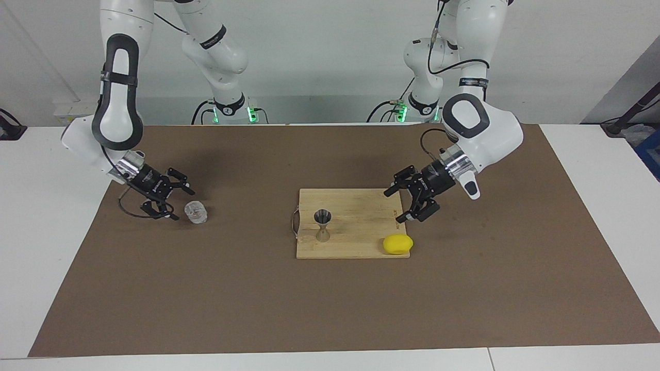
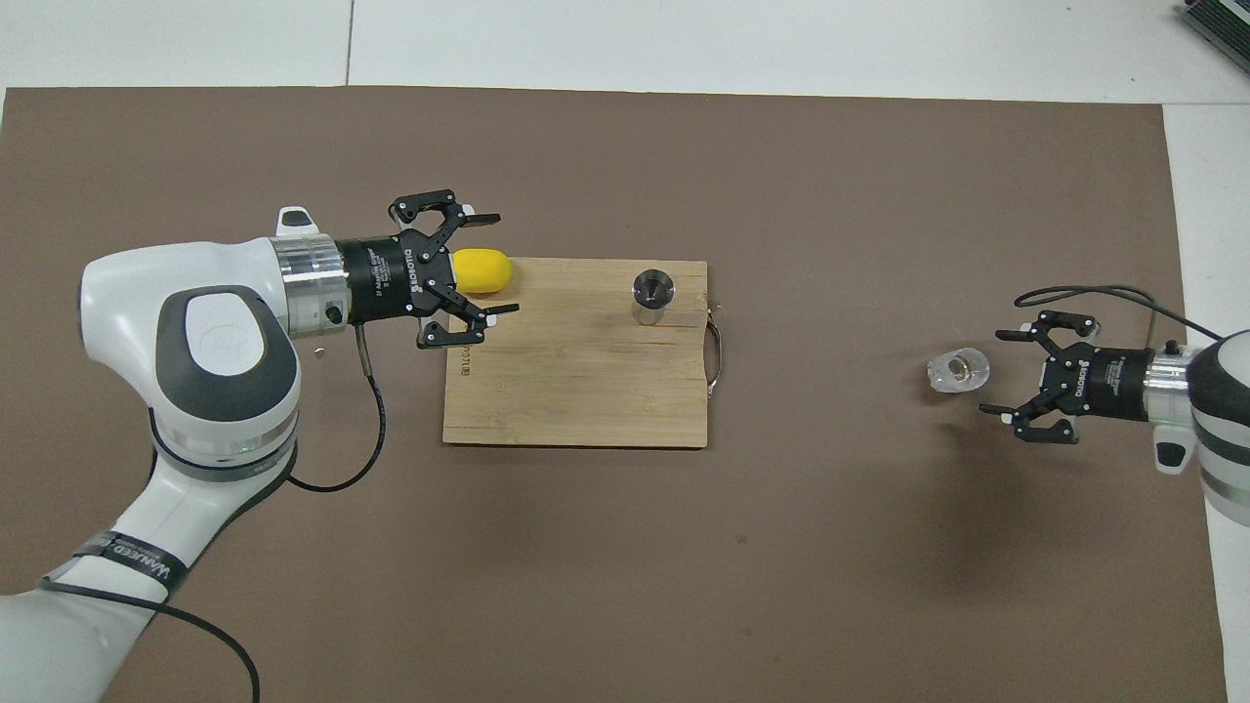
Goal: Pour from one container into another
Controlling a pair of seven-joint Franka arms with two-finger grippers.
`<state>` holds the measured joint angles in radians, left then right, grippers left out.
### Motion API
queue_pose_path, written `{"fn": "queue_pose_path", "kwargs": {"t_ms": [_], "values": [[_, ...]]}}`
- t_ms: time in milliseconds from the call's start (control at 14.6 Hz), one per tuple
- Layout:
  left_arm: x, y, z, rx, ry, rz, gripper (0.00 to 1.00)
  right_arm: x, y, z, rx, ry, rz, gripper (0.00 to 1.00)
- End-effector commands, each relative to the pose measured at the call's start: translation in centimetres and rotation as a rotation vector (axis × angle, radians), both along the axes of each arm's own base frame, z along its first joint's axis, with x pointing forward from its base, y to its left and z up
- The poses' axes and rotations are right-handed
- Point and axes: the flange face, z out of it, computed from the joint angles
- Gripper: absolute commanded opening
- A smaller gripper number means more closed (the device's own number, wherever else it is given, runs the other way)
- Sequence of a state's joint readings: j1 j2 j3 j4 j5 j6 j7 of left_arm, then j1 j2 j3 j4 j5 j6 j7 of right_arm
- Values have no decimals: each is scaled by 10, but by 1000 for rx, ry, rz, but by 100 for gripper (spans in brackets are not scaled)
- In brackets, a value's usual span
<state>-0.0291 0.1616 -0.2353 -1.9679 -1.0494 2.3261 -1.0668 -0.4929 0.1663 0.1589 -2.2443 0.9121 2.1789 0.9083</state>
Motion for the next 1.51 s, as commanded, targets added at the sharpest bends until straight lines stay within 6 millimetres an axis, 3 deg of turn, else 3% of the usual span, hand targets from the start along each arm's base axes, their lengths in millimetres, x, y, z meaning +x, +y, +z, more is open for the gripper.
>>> {"fn": "queue_pose_path", "kwargs": {"t_ms": [0, 342, 479, 753, 958, 1164, 1232, 1369, 1438], "values": [[10, 32, 27, 149, -85, -34, 100, -4, 1, -9, 1, -30, -23, 100], [38, 84, 69, 509, -258, -151, 100, -12, 1, -19, 11, -32, -102, 100], [43, 97, 83, 653, -304, -209, 100, -9, 13, -20, 6, -43, -93, 100], [38, 102, 95, 863, -330, -355, 100, -12, 18, -24, 26, -41, -129, 100], [31, 115, 106, 919, -344, -575, 100, -16, 19, -27, 39, -43, -162, 99], [14, 125, 117, 932, -428, -937, 100, -16, 20, -27, 31, -69, -141, 88], [8, 137, 122, 935, -458, -1039, 100, -14, 23, -27, 23, -77, -132, 81], [-6, 142, 126, 894, -451, -1208, 100, -14, 25, -27, 30, -79, -143, 64], [-17, 142, 132, 874, -443, -1277, 100, -14, 24, -27, 29, -79, -147, 61]]}}
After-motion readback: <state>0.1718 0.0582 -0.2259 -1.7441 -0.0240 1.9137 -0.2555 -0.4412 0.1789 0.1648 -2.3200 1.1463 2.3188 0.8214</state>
